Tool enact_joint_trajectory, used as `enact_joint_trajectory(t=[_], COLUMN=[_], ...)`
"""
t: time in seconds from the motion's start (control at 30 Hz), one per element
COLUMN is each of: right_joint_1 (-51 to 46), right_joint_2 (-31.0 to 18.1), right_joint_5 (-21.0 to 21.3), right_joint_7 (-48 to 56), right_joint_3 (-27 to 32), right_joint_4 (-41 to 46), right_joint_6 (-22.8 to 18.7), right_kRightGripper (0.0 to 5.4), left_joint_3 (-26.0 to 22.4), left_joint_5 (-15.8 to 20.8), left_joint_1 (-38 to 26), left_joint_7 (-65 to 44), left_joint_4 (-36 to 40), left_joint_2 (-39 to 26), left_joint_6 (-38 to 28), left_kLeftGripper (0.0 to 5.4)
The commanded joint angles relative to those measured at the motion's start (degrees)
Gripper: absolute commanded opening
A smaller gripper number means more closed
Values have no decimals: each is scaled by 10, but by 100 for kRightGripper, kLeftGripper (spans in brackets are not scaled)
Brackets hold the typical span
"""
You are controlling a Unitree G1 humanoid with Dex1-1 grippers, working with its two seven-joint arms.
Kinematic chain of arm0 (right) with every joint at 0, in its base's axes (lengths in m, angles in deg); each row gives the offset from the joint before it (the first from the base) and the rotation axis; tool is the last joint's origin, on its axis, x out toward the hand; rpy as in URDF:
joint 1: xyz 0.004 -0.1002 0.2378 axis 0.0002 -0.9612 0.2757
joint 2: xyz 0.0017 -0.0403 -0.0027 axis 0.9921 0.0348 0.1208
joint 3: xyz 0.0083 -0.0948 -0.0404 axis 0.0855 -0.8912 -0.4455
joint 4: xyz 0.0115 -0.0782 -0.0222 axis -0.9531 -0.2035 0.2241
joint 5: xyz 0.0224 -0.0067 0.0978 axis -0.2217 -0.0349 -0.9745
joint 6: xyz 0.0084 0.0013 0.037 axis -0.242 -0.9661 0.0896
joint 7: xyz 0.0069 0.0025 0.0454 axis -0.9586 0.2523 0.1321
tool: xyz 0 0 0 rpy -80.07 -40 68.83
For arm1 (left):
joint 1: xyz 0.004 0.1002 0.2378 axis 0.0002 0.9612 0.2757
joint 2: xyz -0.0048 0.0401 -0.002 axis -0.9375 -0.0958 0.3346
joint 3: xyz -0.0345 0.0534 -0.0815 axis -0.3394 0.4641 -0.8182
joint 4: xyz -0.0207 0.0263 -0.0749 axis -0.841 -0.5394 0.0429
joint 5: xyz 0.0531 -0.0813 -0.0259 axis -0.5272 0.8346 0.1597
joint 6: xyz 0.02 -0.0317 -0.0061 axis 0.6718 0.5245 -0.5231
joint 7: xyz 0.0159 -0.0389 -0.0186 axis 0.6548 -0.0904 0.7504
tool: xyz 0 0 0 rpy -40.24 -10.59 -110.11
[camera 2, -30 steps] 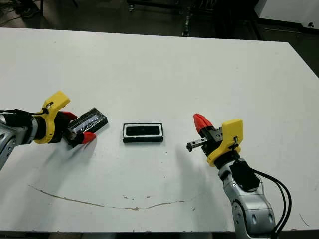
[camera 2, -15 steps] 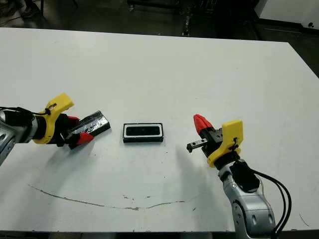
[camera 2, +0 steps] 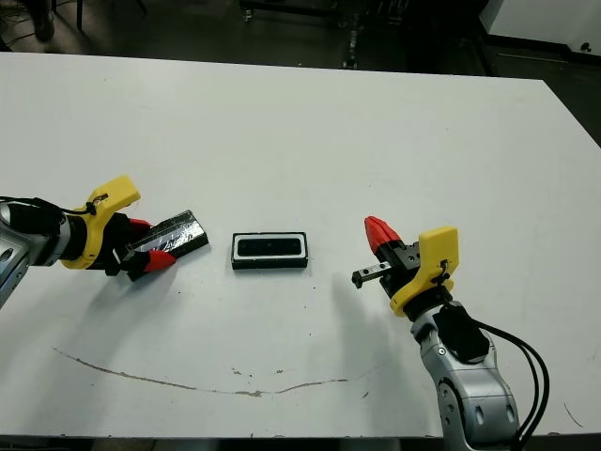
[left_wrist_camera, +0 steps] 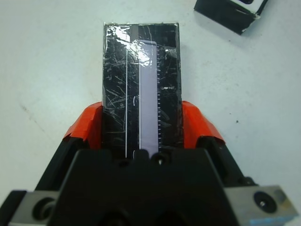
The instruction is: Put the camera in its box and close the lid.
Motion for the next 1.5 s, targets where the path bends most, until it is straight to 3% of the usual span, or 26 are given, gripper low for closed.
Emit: enact_joint_trajectory(t=[0.03,0.23,0.4,0.97,1.5], right_joint_1=[-7,-5,-4,-1,-3], right_joint_2=[-6,-4,-2,-3,-3], right_joint_5=[0,-2,-4,1,1], right_joint_7=[-2,-2,-3,-5,-3], right_joint_3=[2,1,1,-2,-6], right_joint_4=[-2,-3,-5,-4,-6], right_joint_6=[-4,-6,-6,-4,0], right_kRightGripper=[0,0,0,0,0], left_joint_3=[-34,-74,-75,-10,8], left_joint_5=[15,34,38,17,6], left_joint_1=[5,-27,-63,-125,-135], left_joint_7=[0,-10,-37,-148,-198], left_joint_4=[-13,-37,-82,-215,-225], left_joint_2=[5,18,43,113,132], left_joint_6=[-24,-85,-152,-215,-221], left_kLeftGripper=[317,317,317,317,317])
